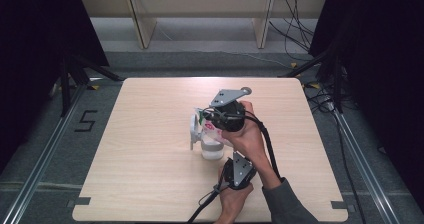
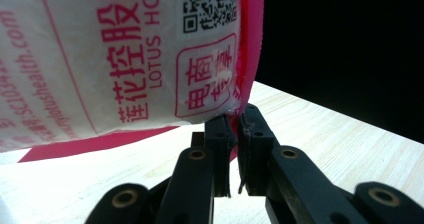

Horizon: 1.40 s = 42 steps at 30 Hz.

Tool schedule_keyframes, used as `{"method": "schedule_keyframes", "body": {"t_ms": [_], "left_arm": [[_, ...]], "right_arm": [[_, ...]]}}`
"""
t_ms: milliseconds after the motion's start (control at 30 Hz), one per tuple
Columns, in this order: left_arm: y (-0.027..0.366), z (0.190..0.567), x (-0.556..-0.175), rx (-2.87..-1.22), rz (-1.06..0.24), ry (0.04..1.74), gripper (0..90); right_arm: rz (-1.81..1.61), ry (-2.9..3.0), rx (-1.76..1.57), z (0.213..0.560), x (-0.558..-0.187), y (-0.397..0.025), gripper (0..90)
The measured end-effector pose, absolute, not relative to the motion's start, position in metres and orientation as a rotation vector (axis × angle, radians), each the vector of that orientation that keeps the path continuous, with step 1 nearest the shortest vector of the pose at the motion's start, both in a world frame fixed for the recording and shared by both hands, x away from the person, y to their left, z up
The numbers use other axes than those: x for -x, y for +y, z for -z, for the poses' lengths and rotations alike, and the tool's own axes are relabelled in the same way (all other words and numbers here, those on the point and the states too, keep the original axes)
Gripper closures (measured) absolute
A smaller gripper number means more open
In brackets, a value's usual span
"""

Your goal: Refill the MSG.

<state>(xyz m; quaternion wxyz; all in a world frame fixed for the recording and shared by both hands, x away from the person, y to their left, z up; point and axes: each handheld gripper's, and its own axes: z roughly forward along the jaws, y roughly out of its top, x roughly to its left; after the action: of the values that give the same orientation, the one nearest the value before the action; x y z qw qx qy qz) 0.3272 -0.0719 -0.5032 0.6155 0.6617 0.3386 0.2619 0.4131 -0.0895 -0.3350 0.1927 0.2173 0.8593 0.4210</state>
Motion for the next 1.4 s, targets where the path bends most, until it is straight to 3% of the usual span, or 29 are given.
{"method": "schedule_keyframes", "body": {"t_ms": [1400], "left_arm": [[-0.0692,0.5027,-0.3300,-1.508,-0.586,0.785,83.8]], "right_arm": [[-1.181,2.420,-0.605,0.3377,-0.4076,-0.0811,90.0]]}}
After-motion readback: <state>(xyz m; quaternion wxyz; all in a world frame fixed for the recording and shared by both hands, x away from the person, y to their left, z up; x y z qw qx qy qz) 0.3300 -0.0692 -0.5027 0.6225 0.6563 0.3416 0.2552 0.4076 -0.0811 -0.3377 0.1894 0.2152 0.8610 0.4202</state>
